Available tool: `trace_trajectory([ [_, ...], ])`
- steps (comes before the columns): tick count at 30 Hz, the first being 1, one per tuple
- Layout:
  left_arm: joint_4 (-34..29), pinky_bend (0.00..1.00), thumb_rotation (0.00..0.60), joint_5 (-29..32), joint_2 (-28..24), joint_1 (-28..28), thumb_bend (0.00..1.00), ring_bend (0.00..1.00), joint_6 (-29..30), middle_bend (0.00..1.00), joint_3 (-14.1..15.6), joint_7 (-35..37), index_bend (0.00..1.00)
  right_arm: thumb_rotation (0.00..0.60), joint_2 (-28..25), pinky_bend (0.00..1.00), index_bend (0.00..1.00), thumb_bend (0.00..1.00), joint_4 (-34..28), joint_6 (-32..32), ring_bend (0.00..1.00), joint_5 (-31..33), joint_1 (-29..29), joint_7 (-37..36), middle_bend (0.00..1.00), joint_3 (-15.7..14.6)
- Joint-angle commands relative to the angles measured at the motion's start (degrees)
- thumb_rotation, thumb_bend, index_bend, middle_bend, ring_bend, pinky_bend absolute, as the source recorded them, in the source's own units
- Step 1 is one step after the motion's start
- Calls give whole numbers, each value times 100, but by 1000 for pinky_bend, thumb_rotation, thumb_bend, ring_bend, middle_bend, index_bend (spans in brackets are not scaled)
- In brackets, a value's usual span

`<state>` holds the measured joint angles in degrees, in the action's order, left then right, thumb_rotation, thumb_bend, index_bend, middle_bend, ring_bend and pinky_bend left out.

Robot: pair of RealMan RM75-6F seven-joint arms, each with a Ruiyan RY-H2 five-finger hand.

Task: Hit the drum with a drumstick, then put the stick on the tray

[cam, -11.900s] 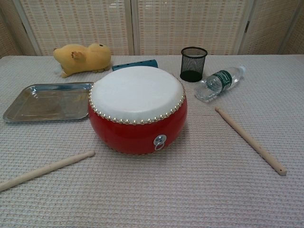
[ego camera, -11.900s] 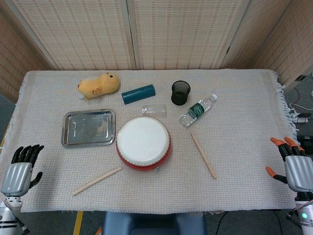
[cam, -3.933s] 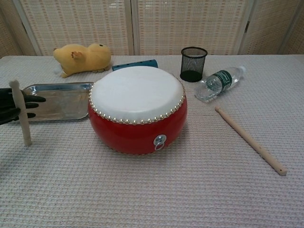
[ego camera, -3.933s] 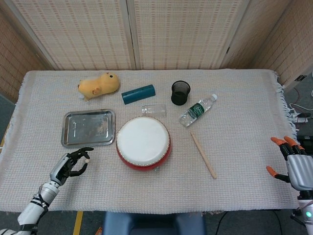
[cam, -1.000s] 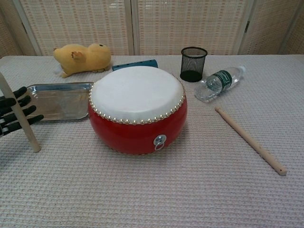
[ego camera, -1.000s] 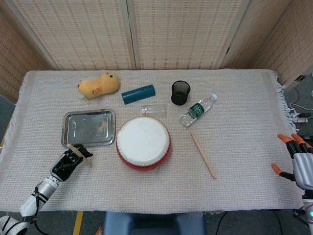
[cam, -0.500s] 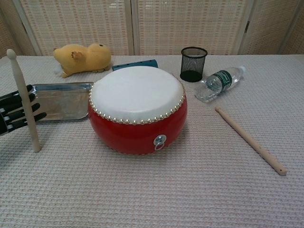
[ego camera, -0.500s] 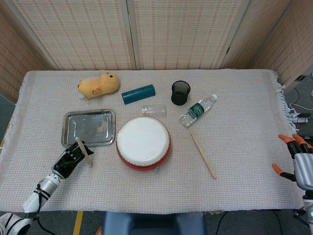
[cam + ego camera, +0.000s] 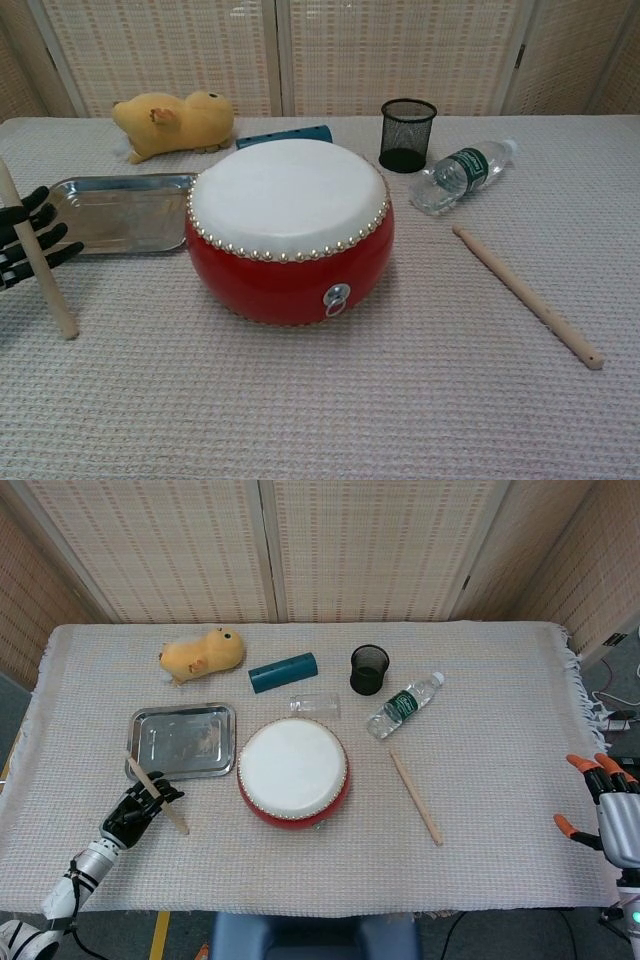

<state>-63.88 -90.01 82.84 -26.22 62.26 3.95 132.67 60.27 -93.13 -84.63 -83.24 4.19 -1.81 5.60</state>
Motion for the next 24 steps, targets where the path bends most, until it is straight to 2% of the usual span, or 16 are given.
trace_trajectory([
  [1,73,305,600,-41,53,22,296,397,73,474,17,119,429,600,-1,224,173,180,-9,-14,81,-2,-7,7,209,0],
  [19,37,385,600,-334,166,-8,291,471,312,552,228,-743,516,600,-22,224,173,180,-72,-22,81,-2,-9,37,208,6],
  [24,73,390,600,-383,209,-22,292,474,349,556,290,-714,529,600,-19,224,172,180,-81,-1,81,-9,5,47,208,4],
])
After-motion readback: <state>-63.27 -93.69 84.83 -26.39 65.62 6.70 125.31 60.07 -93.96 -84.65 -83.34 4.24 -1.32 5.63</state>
